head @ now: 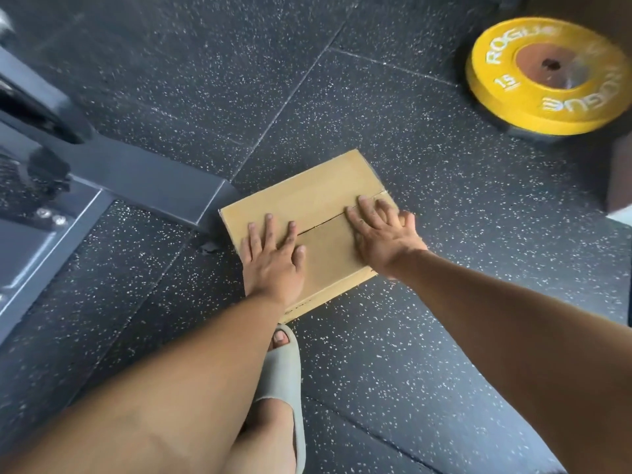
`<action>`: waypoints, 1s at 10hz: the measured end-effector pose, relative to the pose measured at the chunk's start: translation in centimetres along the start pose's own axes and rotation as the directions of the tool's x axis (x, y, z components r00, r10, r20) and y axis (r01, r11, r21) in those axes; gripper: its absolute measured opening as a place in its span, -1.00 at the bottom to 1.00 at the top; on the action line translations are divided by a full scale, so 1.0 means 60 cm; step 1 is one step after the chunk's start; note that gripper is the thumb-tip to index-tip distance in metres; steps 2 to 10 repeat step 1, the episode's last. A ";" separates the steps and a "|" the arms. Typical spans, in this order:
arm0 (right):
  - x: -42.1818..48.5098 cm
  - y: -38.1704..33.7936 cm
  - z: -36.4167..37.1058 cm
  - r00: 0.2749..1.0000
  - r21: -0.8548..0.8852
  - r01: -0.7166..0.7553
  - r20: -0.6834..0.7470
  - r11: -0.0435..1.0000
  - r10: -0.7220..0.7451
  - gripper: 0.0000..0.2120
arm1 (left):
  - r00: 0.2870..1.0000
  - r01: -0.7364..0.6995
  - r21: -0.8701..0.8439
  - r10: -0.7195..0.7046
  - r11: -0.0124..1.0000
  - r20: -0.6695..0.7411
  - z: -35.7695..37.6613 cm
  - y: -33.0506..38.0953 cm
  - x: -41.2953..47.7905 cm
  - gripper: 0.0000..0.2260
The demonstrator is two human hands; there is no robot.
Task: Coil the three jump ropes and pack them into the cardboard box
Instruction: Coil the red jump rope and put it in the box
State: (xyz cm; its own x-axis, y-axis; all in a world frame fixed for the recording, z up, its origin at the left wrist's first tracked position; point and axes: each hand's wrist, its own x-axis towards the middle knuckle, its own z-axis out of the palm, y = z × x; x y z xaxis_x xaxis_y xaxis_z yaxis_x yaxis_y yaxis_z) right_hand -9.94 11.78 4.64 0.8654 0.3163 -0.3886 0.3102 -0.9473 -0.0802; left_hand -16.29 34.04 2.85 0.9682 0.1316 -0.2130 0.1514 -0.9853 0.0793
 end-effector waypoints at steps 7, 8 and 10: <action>0.001 -0.017 -0.023 0.995 0.036 -0.049 0.086 0.998 0.045 -0.35 | 0.995 0.071 -0.019 -0.070 0.997 0.078 -0.015 0.009 0.001 -0.50; 0.001 -0.017 -0.023 0.995 0.036 -0.049 0.086 0.998 0.045 -0.35 | 0.995 0.071 -0.019 -0.070 0.997 0.078 -0.015 0.009 0.001 -0.50; 0.001 -0.017 -0.023 0.995 0.036 -0.049 0.086 0.998 0.045 -0.35 | 0.995 0.071 -0.019 -0.070 0.997 0.078 -0.015 0.009 0.001 -0.50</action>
